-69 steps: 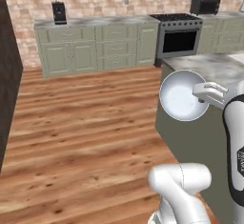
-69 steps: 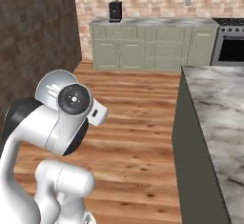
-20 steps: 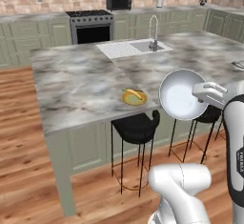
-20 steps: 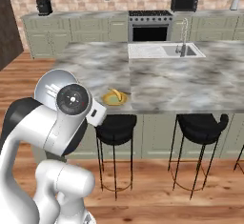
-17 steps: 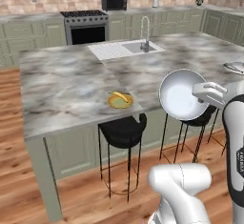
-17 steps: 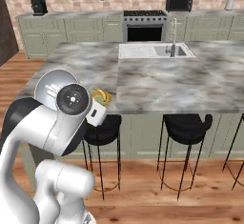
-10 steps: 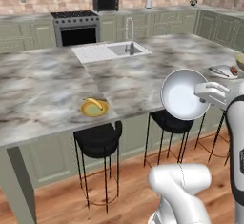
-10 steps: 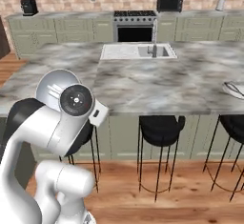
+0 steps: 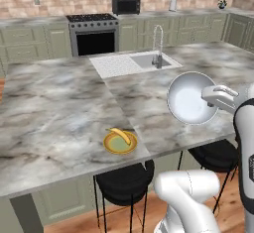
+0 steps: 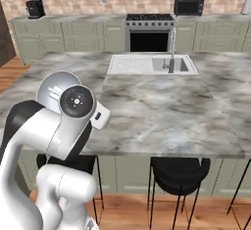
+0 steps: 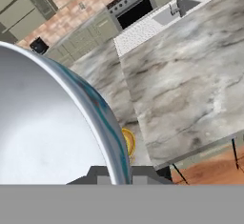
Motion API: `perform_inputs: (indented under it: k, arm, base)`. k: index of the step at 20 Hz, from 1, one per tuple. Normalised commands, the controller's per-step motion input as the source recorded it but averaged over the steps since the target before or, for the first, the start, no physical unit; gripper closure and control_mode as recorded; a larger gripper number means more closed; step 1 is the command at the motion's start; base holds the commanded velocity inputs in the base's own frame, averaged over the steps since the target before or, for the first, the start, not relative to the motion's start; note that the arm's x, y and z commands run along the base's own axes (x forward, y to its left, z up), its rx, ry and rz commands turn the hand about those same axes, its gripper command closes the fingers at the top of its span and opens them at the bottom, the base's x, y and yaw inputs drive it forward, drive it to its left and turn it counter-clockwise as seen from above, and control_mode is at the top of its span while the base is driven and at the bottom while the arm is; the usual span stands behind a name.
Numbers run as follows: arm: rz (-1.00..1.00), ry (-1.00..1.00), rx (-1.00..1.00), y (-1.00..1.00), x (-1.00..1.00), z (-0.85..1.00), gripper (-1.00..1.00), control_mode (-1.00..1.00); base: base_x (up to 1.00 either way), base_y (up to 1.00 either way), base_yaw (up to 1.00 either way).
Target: Take the smaller bowl and place it next to the appetizer plate on the dining counter , and place the larger bowl next to the plate with cooked food.
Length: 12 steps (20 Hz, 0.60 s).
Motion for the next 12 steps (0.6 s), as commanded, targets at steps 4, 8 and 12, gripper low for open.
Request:
perform_inputs:
  k: [4,8,12]
  arm:
    - [0.0,0.0,0.0,0.0,0.0,0.0,1.0,1.0]
    - [0.0,0.0,0.0,0.0,0.0,0.0,1.0,1.0]
    - [0.0,0.0,0.0,0.0,0.0,0.0,1.0,1.0]
  base:
    - [0.36,0.22,0.17]
    - [0.0,0.2,0.11]
    - [0.0,0.15,0.05]
